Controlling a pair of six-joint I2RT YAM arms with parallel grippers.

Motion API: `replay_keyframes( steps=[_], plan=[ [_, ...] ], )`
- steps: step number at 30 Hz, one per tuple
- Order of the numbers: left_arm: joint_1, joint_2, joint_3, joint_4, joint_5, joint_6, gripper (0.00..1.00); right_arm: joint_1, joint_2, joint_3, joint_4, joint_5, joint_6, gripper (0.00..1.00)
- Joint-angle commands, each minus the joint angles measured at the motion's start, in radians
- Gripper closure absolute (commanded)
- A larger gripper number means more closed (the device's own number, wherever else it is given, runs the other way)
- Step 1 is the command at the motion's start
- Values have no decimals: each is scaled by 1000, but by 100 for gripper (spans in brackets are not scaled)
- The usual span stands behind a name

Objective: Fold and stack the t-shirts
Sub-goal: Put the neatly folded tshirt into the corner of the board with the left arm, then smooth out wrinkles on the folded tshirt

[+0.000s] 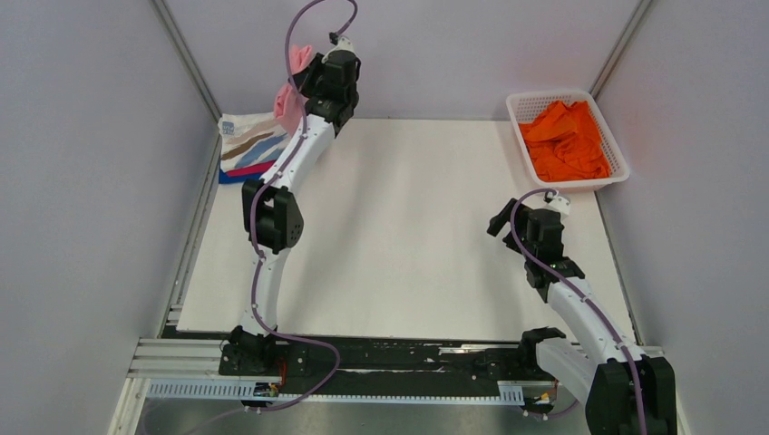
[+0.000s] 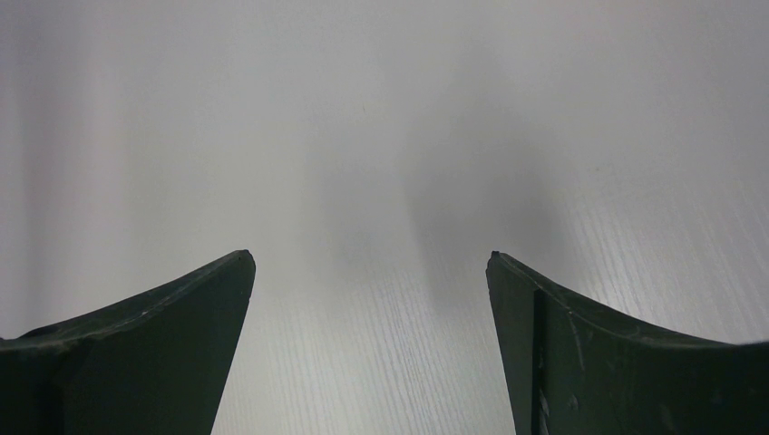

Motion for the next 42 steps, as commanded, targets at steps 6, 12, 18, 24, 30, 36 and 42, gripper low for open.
replay_keyframes(
  steps=[6, 12, 18, 24, 30, 36, 42],
  plan=[
    [95, 27, 39, 55, 2, -63, 100, -2, 19, 22, 23, 29, -17, 0],
    [167, 78, 37, -25, 51, -181, 100, -3, 23, 26, 17, 37, -17, 0],
    [241, 117, 37, -77, 93, -245, 100, -3, 20, 27, 13, 43, -17, 0],
    [288, 152, 40, -86, 96, -275, 88, -2, 22, 27, 11, 44, -18, 0],
    [303, 153, 41, -93, 91, -292, 1, -3, 26, 32, 5, 41, -18, 0],
    [303, 112, 11, -182, 184, -420, 0, -2, 24, 36, -3, 33, -16, 0],
    [302, 40, -92, -256, 401, -625, 0, -2, 16, 37, -6, 16, -18, 0]
  ],
)
